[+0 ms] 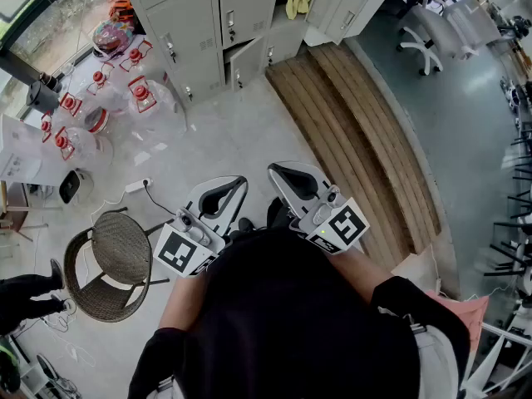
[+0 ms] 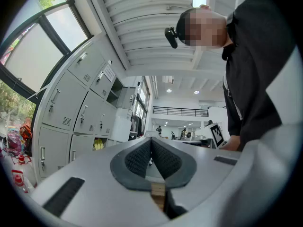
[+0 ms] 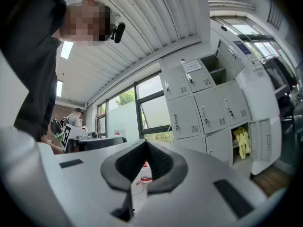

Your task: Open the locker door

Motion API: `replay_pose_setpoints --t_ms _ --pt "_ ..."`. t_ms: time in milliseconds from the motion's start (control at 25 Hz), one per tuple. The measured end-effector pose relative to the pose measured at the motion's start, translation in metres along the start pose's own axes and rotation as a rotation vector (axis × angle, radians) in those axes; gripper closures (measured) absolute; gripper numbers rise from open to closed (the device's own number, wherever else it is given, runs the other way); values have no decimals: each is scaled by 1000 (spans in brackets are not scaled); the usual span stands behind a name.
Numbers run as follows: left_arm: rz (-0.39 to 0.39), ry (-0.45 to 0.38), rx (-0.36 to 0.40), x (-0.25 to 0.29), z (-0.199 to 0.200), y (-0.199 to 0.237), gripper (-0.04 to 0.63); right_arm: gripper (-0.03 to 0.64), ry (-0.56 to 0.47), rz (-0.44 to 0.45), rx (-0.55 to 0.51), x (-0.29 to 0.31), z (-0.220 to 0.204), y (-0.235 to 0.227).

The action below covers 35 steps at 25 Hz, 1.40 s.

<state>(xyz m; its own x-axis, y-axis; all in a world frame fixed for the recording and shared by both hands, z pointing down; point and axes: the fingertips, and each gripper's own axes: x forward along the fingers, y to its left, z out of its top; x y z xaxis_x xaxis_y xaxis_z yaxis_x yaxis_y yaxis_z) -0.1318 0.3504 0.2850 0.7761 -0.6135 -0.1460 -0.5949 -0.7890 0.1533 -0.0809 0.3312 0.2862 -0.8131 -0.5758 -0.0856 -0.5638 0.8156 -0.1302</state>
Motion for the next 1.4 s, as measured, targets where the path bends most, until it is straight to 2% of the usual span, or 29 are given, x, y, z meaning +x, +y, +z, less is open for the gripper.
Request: replay_pose_setpoints --t_ms 320,600,760,880,1120,1400 --pt "-17 27 4 12 -3 -9 584 606 -20 -2 15 -10 3 -4" --pt "-61 75 -20 33 -21 -21 584 606 -50 -66 61 -34 0 -24" --pt "-92 53 -65 51 -25 -30 584 606 -50 -85 106 -53 -6 -38" --pt "-109 42 -54 71 -23 -33 584 606 -68 -99 113 -62 -1 -60" --pt "-75 60 -11 110 -21 -22 584 606 -96 -71 105 -63 14 -105" --pt "-8 43 26 175 -10 6 584 606 -107 -18 95 -58 37 -176"
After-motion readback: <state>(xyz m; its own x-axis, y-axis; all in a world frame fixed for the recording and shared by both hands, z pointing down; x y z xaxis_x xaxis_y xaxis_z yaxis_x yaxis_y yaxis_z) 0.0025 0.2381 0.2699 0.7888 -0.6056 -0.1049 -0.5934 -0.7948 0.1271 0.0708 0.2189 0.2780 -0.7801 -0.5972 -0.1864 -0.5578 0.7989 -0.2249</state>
